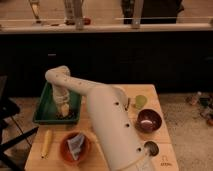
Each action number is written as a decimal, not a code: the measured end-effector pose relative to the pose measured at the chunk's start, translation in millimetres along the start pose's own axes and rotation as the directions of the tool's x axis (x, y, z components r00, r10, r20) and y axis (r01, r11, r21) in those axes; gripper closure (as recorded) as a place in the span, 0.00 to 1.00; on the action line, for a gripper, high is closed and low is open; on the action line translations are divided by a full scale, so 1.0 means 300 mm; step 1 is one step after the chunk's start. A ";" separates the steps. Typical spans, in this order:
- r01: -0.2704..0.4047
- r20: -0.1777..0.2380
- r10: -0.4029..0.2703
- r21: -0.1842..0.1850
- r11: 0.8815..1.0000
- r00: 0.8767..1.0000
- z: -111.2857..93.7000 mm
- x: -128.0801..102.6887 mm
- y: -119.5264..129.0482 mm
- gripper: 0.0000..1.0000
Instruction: Place grapes in table surface
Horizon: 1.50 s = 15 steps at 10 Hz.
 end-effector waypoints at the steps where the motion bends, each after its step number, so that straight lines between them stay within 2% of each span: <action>1: -0.005 0.002 0.005 -0.001 1.000 1.000 -0.002 0.001 0.003 1.00; 4: -0.029 -0.002 0.029 -0.006 1.000 1.000 -0.012 0.011 -0.001 1.00; 9: -0.059 -0.044 0.058 -0.035 0.998 0.997 -0.040 0.022 -0.037 1.00; 12: -0.068 -0.083 0.066 -0.028 0.997 0.994 -0.091 0.015 -0.041 1.00; 15: -0.074 -0.115 0.073 -0.001 0.997 0.991 -0.143 -0.004 -0.037 1.00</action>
